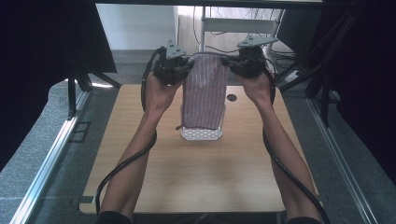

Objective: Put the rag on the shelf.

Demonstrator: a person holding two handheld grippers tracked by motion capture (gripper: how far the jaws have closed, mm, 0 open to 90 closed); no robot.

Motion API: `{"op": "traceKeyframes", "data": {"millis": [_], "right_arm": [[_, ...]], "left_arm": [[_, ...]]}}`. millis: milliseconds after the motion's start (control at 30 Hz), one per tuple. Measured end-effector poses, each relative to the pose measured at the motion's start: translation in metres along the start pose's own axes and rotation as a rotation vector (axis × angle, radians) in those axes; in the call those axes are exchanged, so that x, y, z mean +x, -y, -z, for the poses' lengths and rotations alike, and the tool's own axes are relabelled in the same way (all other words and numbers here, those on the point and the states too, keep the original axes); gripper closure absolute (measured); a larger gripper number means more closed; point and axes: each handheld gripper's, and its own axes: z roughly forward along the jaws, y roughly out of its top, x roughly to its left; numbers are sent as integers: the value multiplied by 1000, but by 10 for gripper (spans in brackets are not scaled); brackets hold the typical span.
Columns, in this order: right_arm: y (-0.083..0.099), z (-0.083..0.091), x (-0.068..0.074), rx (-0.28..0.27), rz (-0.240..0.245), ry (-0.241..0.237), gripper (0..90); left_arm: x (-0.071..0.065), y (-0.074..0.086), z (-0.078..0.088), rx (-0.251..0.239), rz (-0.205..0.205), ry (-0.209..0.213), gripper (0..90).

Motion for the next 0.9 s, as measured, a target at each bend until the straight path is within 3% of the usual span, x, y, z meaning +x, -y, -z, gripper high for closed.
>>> {"op": "traceKeyframes", "data": {"millis": [300, 667, 900], "right_arm": [[13, -27, -10, 13, -8, 50, 836], [26, -57, -15, 44, 7, 95, 836], [40, -76, -21, 85, -19, 87, 830]], "left_arm": [[5, 8, -19, 39, 14, -48, 781], [7, 18, -45, 81, -18, -138, 778], [9, 28, -66, 149, -38, -155, 769]]}}
